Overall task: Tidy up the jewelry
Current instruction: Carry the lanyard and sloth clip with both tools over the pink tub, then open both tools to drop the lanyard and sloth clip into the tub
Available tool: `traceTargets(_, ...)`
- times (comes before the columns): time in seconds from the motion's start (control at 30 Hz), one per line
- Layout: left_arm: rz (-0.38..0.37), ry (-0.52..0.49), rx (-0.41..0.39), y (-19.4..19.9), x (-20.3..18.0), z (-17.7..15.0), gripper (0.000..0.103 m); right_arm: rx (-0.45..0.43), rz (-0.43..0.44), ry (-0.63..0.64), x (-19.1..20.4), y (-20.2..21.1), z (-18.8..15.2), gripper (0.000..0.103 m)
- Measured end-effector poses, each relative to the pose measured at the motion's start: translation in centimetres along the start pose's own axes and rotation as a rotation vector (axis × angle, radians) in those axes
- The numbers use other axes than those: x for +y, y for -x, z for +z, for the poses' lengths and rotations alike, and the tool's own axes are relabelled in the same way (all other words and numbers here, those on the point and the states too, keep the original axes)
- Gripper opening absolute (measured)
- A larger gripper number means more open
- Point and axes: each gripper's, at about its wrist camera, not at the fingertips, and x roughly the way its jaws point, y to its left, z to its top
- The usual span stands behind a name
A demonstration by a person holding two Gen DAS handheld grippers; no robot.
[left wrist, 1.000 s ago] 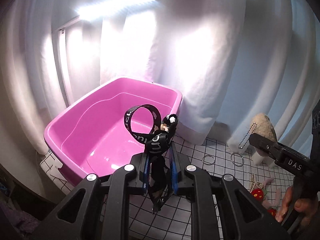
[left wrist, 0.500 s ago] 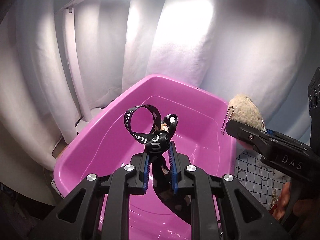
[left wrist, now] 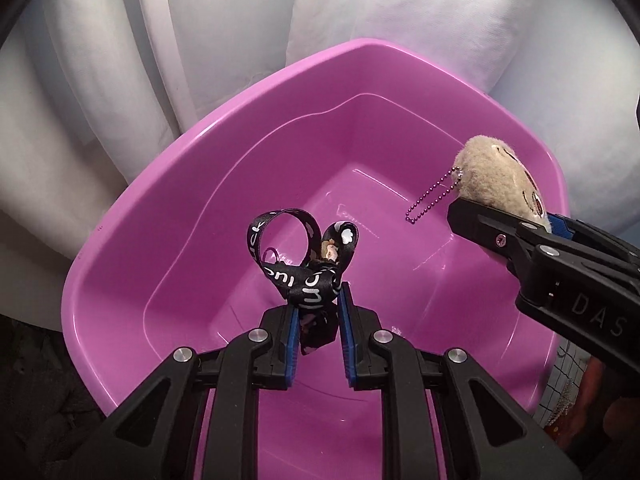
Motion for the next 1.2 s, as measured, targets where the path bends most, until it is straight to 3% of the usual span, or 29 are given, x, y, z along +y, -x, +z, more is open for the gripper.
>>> traceTargets(0.27,0.002,0.03,0.081,-1.9,0.5,0.6,0.018,0.078,-0.047,0.001,0.1,-2.4,1.7,0.053)
traceTargets(0.37,0.001,0.046,0.103,-2.4,0.9,0.6,0.022,0.098,-0.063,-0.001,0.1,-2.9,1.8,0.058)
traceTargets(0.4,0.003,0.05,0.105,-2.4,1.0,0.7,0.036,0.106,-0.069,0.005,0.3,-3.2,2.1,0.06)
traceTargets(0.43,0.011,0.052,0.101,-2.3,1.2,0.8,0.066,0.114,-0.077,0.015,0.7,-3.5,2.3,0.061)
traceTargets(0.5,0.026,0.065,0.06,-1.5,1.4,0.7,0.089,0.118,-0.1,0.031,1.3,-3.5,2.0,0.067)
traceTargets(0.6,0.048,0.044,0.014,-0.4,1.2,0.7,0.088,0.094,-0.121,0.024,1.4,-3.2,2.1,0.07)
traceTargets(1.2,0.035,0.036,-0.011,0.7,2.5,-0.4,0.088,0.073,-0.113,-0.024,0.3,-1.2,1.5,0.07)
